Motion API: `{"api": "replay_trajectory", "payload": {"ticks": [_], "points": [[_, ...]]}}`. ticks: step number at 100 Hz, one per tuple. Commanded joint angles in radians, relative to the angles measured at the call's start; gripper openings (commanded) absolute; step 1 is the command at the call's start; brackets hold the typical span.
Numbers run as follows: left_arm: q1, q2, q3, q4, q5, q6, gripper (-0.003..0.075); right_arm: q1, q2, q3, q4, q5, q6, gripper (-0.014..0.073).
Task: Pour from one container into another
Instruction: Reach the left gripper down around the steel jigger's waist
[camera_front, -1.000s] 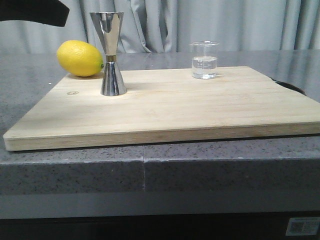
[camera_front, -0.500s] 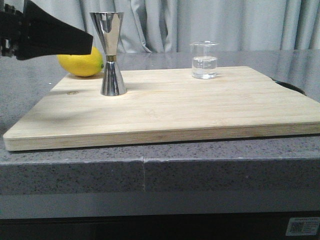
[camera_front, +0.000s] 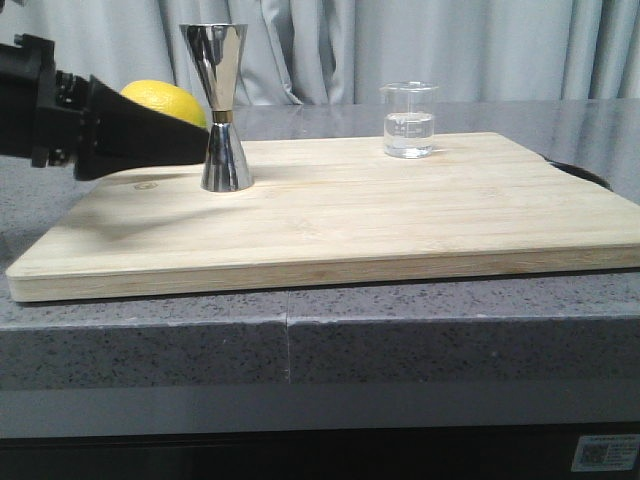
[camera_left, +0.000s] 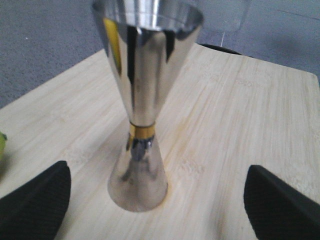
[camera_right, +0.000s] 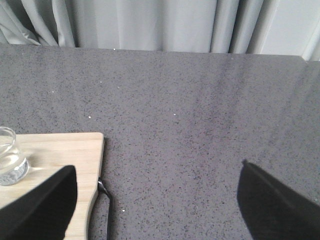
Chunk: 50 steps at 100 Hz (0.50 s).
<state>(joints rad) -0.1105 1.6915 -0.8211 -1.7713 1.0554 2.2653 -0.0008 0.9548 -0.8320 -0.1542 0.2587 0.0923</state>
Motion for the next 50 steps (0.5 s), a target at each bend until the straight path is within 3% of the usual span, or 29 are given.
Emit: {"api": "replay_trajectory", "payload": {"ticks": [1,50], "points": [[-0.014,-0.021,-0.058,-0.080,0.080,0.002,0.0637,-0.005,0.007,-0.038,-0.015,-0.076,-0.005,0.0590],[-0.101,0.095,-0.187,-0.080,0.060,-0.007,0.0637,-0.005,0.033,-0.038,-0.015,-0.088,-0.005,0.0590]]}}
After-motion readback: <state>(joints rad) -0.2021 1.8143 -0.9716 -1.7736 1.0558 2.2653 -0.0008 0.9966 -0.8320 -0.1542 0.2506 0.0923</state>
